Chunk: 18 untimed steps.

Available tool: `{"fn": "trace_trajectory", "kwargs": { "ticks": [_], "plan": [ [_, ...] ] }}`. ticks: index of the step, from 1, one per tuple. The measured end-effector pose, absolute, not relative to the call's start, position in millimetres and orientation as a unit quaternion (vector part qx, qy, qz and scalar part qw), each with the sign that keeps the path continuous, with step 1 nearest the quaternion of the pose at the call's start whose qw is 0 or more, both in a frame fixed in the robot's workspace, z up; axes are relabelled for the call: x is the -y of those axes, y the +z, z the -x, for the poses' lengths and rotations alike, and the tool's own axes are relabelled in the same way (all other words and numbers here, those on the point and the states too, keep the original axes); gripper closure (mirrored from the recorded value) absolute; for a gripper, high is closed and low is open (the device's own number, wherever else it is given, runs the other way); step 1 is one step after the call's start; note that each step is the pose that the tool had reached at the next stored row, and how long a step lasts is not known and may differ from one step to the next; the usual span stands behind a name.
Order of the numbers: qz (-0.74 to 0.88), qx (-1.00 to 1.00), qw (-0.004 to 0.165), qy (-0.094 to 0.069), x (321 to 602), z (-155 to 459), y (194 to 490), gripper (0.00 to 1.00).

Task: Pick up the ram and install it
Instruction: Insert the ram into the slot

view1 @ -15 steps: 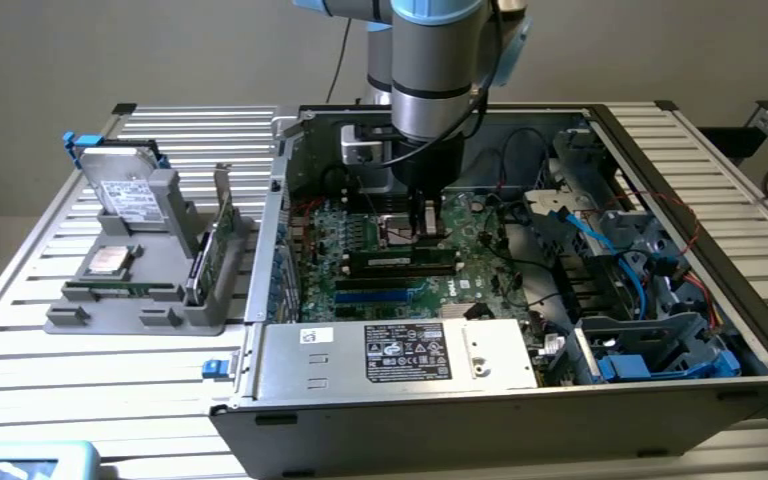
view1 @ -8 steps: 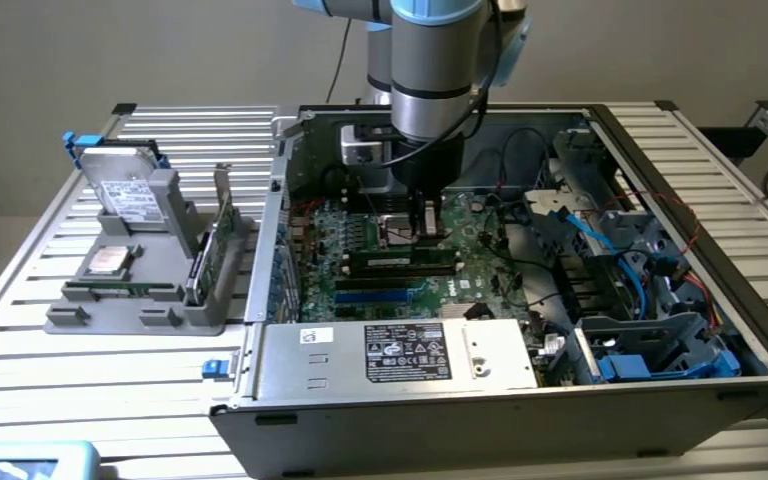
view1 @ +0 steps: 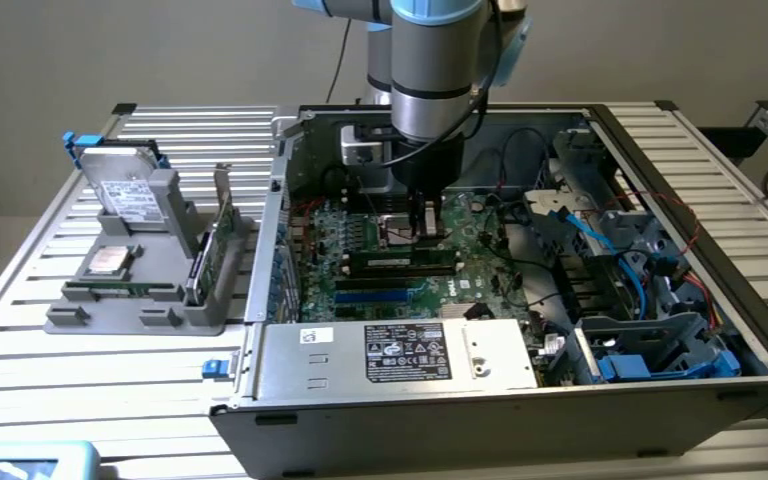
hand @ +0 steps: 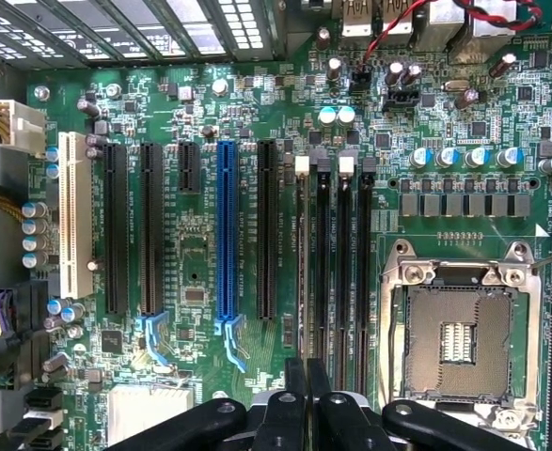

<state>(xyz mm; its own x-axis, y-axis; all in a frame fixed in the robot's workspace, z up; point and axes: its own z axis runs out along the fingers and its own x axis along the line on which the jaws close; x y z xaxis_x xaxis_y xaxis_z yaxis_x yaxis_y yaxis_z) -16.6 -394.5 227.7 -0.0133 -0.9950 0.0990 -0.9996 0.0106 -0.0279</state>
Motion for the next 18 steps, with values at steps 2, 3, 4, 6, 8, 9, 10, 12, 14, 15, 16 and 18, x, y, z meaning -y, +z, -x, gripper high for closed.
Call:
{"fn": "trace_trajectory", "kwargs": {
  "ticks": [2, 3, 4, 6, 8, 9, 10, 12, 14, 15, 16, 18],
  "plan": [
    [-0.702, 0.71, 0.025, 0.045, 394.4, 16.6, 227.7, 0.88],
    [-0.702, 0.71, 0.025, 0.045, 394.5, 16.6, 227.7, 0.88],
    [-0.702, 0.71, 0.025, 0.045, 394.4, 16.7, 227.7, 0.88],
    [-0.702, 0.71, 0.025, 0.045, 394.4, 16.7, 227.5, 0.88],
    [-0.702, 0.71, 0.025, 0.045, 394.5, 16.7, 227.5, 0.88],
    [-0.702, 0.71, 0.025, 0.045, 394.5, 16.7, 227.5, 0.88],
    [-0.702, 0.71, 0.025, 0.045, 394.5, 16.7, 227.4, 0.88],
    [-0.702, 0.71, 0.025, 0.045, 394.4, 16.7, 227.4, 0.88],
    [-0.702, 0.71, 0.025, 0.045, 394.4, 16.7, 227.4, 0.88],
    [-0.702, 0.71, 0.026, 0.045, 394.4, 16.7, 227.4, 0.88],
    [-0.702, 0.71, 0.026, 0.045, 394.4, 16.7, 227.4, 0.88],
    [-0.702, 0.71, 0.026, 0.046, 394.4, 16.7, 227.3, 0.88]
  ]
}}
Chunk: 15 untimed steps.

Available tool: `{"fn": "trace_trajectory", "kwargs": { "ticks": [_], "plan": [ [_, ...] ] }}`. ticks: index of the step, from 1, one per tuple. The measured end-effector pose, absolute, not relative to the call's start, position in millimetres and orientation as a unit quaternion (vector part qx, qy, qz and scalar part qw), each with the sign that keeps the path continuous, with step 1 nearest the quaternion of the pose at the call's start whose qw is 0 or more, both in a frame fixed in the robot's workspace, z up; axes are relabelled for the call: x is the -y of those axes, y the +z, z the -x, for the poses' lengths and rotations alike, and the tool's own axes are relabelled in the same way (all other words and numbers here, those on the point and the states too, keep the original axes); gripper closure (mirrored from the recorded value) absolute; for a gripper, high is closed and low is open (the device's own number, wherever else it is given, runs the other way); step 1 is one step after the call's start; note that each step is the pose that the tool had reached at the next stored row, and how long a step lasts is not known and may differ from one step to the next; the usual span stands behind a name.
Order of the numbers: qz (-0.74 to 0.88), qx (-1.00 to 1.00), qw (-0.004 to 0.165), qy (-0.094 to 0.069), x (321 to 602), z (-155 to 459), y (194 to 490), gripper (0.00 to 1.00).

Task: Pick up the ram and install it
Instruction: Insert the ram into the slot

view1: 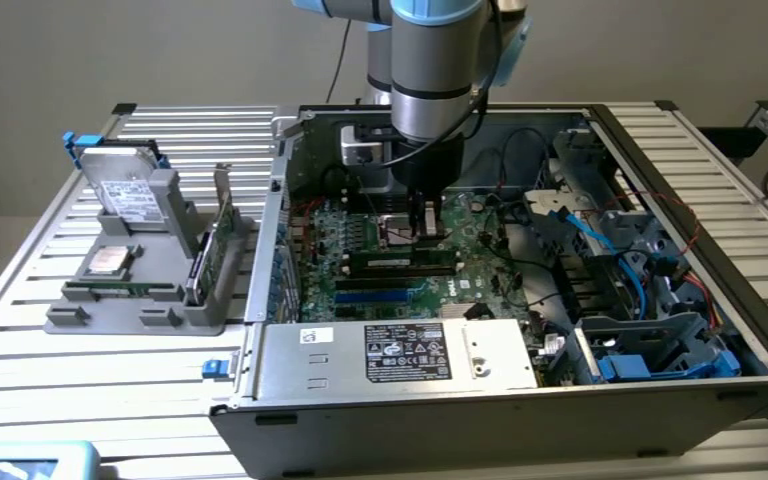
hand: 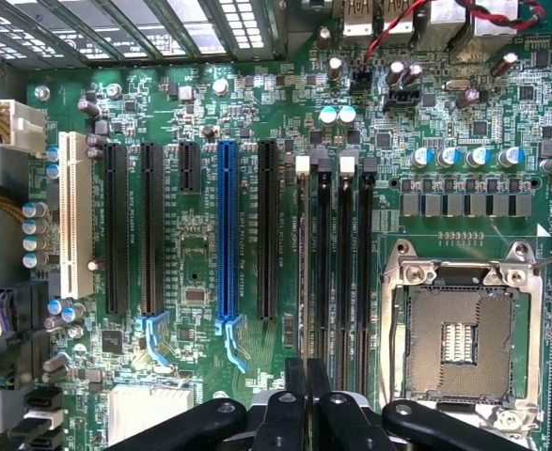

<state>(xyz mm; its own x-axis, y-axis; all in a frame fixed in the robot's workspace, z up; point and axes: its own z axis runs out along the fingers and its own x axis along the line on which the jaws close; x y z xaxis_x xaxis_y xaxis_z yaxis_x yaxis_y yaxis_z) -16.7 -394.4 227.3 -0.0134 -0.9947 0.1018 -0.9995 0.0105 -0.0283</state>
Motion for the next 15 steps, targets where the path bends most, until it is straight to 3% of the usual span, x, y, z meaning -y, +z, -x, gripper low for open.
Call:
{"fn": "trace_trajectory", "kwargs": {
  "ticks": [15],
  "plan": [
    [-0.702, 0.71, 0.027, 0.048, 394.4, 16.8, 226.9, 0.88]
  ]
}}
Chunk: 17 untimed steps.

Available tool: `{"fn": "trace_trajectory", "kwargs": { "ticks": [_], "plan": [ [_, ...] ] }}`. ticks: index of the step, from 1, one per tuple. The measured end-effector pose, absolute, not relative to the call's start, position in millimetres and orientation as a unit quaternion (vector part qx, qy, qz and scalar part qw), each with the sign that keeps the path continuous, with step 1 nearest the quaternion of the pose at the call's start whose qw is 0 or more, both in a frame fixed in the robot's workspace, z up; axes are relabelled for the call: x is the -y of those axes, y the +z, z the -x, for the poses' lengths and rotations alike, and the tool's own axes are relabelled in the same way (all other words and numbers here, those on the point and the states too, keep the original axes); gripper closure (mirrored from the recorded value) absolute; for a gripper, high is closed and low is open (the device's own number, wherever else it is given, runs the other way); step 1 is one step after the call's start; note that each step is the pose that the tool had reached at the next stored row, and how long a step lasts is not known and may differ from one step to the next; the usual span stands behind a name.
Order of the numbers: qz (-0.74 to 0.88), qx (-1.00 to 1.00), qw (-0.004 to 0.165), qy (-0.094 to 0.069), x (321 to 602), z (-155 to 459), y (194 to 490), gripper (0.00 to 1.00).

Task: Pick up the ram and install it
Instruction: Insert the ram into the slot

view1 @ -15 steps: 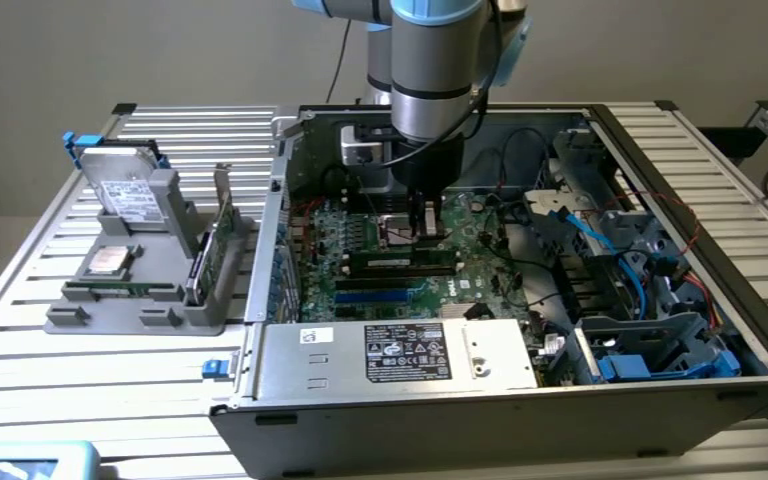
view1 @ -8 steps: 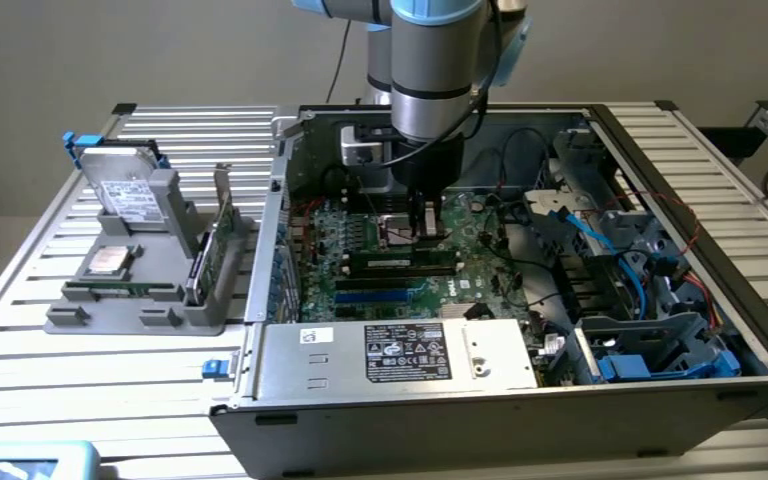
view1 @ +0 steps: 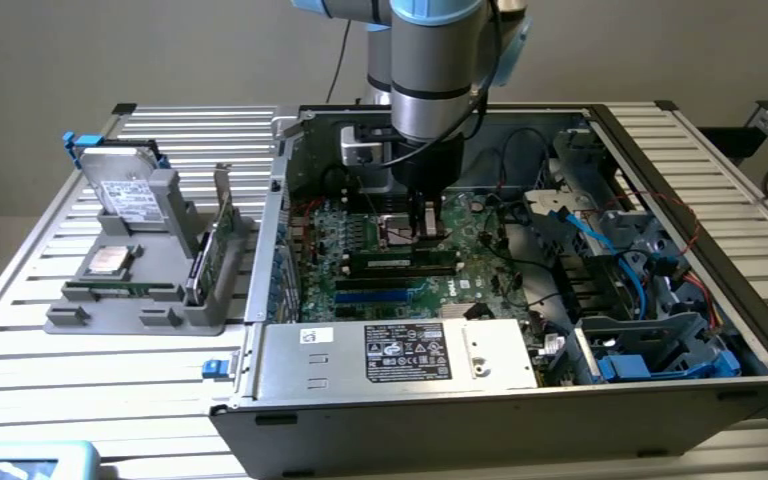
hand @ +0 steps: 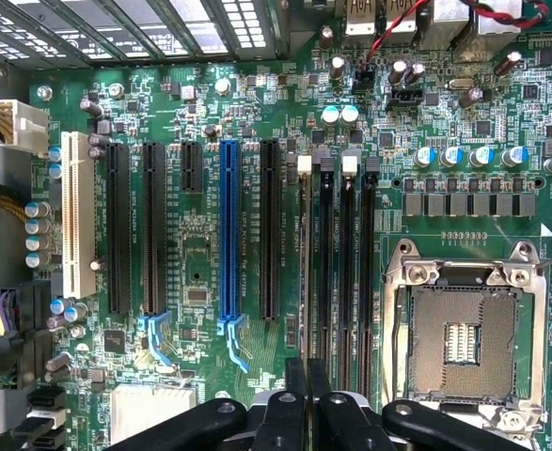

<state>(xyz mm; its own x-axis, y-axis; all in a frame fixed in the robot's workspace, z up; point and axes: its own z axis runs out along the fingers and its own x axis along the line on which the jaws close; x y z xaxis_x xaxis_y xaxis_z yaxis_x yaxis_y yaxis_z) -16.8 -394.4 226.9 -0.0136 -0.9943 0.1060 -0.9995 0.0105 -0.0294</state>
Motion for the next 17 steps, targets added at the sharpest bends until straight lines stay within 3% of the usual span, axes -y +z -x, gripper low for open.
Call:
{"fn": "trace_trajectory", "kwargs": {
  "ticks": [17],
  "plan": [
    [-0.702, 0.71, 0.025, 0.047, 394.5, 17.7, 225.8, 0.88]
  ]
}}
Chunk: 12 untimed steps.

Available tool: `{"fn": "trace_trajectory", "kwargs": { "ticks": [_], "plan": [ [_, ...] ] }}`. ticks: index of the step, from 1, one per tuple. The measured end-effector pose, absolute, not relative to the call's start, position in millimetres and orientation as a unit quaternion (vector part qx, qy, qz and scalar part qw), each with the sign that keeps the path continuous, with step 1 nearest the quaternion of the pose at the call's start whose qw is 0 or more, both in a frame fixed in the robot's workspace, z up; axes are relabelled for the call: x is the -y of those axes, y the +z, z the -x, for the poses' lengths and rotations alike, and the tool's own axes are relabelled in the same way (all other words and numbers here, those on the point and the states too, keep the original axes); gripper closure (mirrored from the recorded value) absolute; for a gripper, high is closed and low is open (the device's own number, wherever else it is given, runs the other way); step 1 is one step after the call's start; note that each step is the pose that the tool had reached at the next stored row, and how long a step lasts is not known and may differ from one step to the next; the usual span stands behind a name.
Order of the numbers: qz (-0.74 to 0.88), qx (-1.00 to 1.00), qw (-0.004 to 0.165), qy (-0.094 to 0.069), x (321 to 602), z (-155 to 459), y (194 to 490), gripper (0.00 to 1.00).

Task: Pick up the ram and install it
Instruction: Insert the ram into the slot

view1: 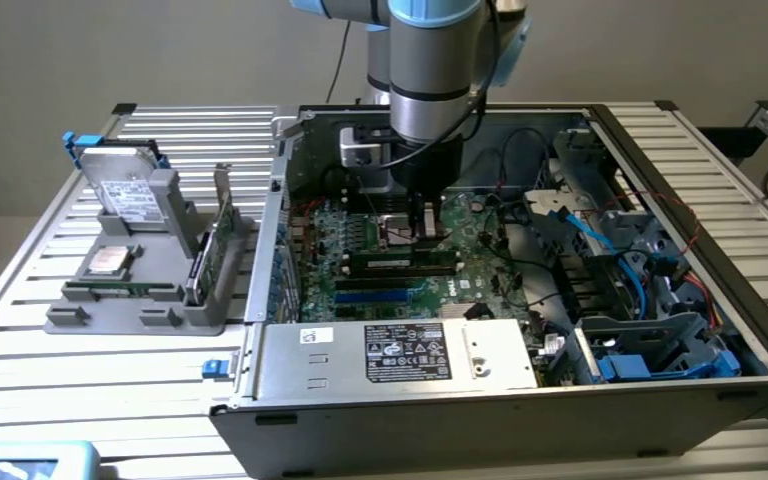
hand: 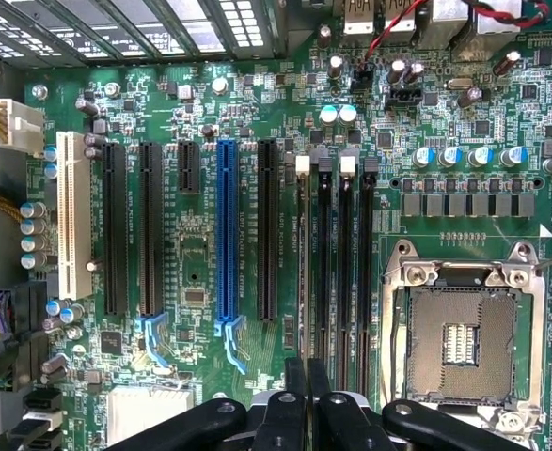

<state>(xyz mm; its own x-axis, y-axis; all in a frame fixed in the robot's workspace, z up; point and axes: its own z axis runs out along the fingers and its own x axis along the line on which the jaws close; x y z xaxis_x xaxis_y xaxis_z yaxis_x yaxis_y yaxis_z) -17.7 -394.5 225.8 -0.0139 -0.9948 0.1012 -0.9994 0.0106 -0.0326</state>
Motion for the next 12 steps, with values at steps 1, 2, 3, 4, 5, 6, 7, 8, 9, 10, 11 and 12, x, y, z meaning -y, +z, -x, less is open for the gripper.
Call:
{"fn": "trace_trajectory", "kwargs": {
  "ticks": [1, 2, 3, 4, 5, 6, 7, 8, 9, 10, 11, 12],
  "plan": [
    [-0.702, 0.71, 0.025, 0.047, 394.5, 17.8, 225.7, 0.88],
    [-0.702, 0.71, 0.025, 0.047, 394.5, 17.8, 225.7, 0.88],
    [-0.702, 0.71, 0.024, 0.047, 394.4, 17.8, 225.7, 0.88],
    [-0.702, 0.71, 0.024, 0.047, 394.4, 17.8, 225.7, 0.88],
    [-0.702, 0.71, 0.024, 0.047, 394.4, 17.9, 225.6, 0.88],
    [-0.702, 0.71, 0.024, 0.047, 394.4, 17.9, 225.6, 0.88],
    [-0.702, 0.71, 0.024, 0.047, 394.4, 18.0, 225.6, 0.88],
    [-0.702, 0.71, 0.024, 0.047, 394.4, 18.0, 225.6, 0.88],
    [-0.702, 0.71, 0.024, 0.047, 394.4, 18.0, 225.6, 0.86],
    [-0.702, 0.71, 0.024, 0.047, 394.4, 18.0, 225.6, 0.86],
    [-0.702, 0.71, 0.024, 0.047, 394.4, 18.0, 225.6, 0.8],
    [-0.702, 0.71, 0.024, 0.047, 394.4, 18.0, 225.6, 0.8]
  ]
}}
